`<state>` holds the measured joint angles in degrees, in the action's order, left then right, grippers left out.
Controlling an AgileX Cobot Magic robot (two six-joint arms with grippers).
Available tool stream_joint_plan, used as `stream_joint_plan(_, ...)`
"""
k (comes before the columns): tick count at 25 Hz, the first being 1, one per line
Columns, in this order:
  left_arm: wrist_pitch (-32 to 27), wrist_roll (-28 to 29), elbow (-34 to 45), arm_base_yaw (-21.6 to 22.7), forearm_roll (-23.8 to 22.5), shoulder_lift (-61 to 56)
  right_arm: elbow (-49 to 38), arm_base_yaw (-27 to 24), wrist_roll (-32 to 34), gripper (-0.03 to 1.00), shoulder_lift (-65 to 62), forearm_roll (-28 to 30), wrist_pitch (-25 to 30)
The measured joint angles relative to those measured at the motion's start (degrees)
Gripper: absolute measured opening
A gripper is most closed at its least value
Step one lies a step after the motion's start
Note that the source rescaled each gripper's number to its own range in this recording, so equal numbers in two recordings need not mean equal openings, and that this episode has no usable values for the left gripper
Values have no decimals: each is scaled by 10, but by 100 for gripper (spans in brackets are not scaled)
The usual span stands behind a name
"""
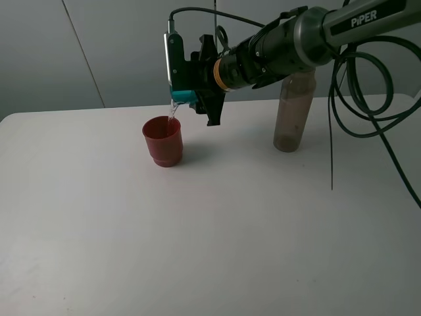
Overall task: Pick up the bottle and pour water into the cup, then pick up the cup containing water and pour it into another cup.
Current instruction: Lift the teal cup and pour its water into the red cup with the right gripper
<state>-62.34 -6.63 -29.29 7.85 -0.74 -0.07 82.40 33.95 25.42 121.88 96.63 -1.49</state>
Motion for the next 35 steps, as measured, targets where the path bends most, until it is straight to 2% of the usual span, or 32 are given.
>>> stream_joint_plan(29,0,0,0,0,0,0,1,7,-8,7,0,16,11)
stream_joint_plan(35,0,0,0,0,0,0,31,8,-8,7,24,16,15)
